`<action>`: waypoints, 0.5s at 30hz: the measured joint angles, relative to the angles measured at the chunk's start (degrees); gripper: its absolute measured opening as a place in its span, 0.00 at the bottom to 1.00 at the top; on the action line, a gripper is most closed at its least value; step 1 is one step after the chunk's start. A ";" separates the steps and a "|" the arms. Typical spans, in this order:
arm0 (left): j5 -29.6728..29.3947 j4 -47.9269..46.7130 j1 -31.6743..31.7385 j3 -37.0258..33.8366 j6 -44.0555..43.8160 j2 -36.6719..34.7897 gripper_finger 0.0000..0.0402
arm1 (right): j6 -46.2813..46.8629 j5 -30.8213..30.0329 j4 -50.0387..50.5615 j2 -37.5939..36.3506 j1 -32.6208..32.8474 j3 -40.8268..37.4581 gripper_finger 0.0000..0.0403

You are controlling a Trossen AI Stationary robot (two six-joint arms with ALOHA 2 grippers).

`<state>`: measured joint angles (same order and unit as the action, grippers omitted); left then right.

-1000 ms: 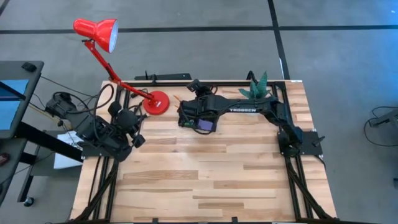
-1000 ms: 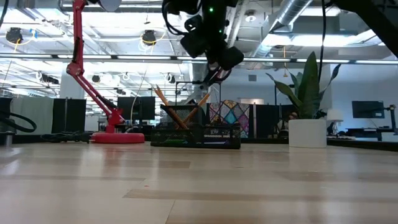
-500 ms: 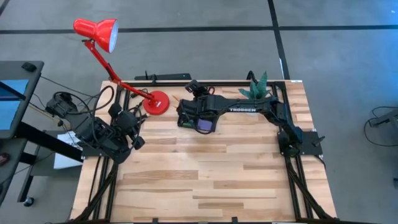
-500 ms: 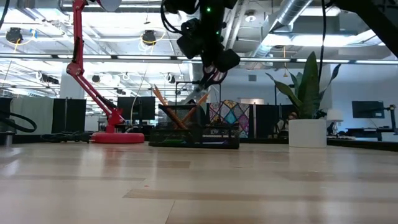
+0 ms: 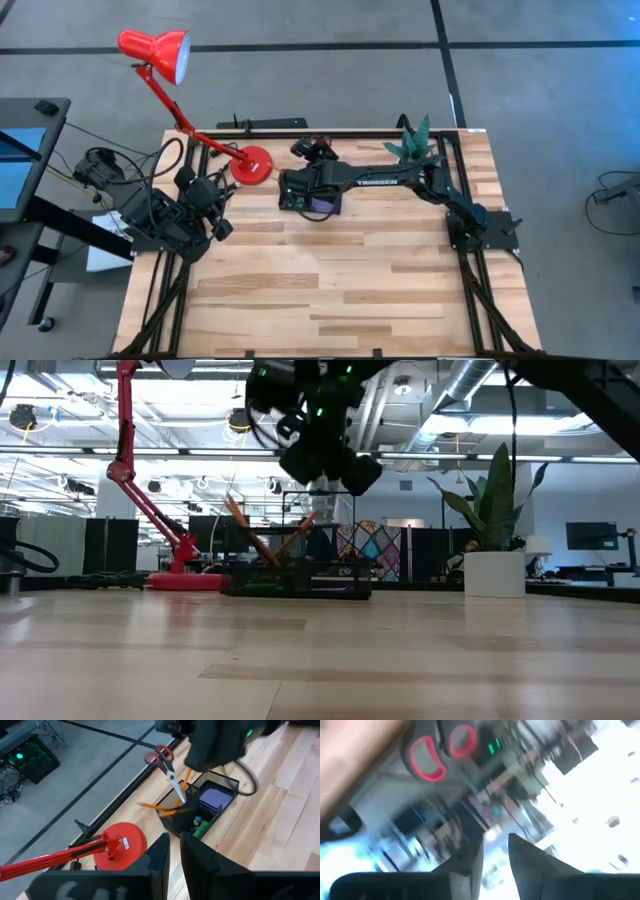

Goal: Pick and place office supplies into organizer
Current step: Put the black scissors into the black desk organizer

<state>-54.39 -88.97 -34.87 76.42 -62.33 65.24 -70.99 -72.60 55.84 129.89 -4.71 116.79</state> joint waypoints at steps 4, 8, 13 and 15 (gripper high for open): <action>0.07 -0.02 0.00 0.00 0.02 0.00 0.09 | -1.31 -2.69 -0.07 1.88 -1.26 -0.11 0.13; 0.07 -0.06 0.00 0.00 0.26 0.02 0.09 | 2.14 0.42 -1.06 1.32 -1.72 0.15 0.02; 0.07 -0.16 0.00 0.00 0.48 0.02 0.09 | 5.26 1.08 -2.29 -0.80 -0.43 0.13 0.01; 0.07 -0.35 0.00 0.00 0.48 0.00 0.09 | 7.71 2.17 -2.54 -1.58 0.27 0.26 0.00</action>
<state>-54.33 -89.32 -34.87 76.42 -61.84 65.23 -63.27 -70.43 53.30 128.31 -4.44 117.06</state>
